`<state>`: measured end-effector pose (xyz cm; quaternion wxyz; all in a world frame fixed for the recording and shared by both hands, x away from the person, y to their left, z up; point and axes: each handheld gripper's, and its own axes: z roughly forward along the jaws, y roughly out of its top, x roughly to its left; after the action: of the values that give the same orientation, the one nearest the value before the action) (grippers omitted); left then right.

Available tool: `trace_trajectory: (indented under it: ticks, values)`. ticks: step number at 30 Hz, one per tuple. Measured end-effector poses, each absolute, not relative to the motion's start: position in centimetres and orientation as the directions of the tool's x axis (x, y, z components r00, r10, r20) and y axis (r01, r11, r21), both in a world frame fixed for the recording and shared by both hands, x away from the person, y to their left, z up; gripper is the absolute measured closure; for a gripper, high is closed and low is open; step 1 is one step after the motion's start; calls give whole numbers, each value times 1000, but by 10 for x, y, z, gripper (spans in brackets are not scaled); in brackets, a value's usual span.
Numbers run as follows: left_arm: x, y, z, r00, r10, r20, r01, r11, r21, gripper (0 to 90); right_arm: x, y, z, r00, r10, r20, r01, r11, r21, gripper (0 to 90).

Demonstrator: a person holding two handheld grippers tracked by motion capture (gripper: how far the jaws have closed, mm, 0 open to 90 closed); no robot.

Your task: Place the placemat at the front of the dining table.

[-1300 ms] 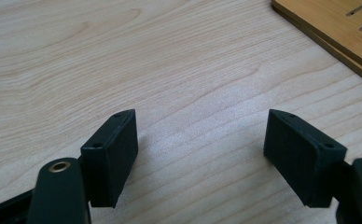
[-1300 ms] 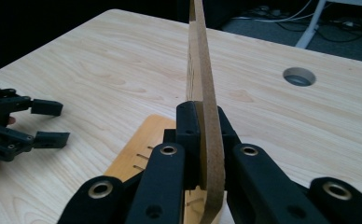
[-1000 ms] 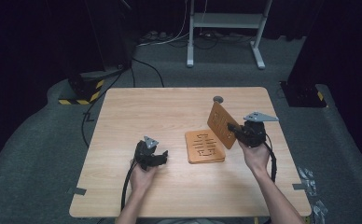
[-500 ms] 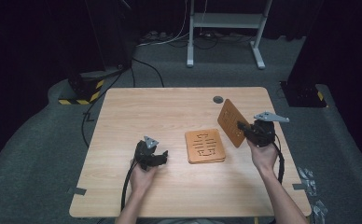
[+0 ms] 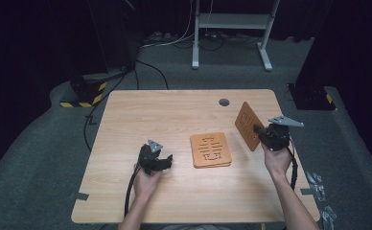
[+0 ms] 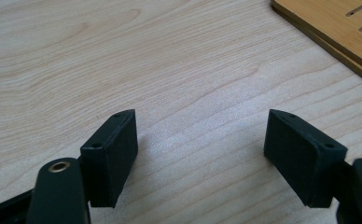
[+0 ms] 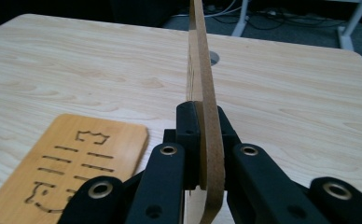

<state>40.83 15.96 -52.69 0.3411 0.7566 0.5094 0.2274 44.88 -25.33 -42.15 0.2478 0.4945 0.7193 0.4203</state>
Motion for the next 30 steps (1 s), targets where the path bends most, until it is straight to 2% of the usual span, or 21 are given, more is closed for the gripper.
trace_trajectory:
  ticks: [30]
  values:
    - [408, 160, -527, 374, 927, -3, 617, -246, 747, 255, 470, -267, -442, -182, 983, 6, 513, 90, 854, 863]
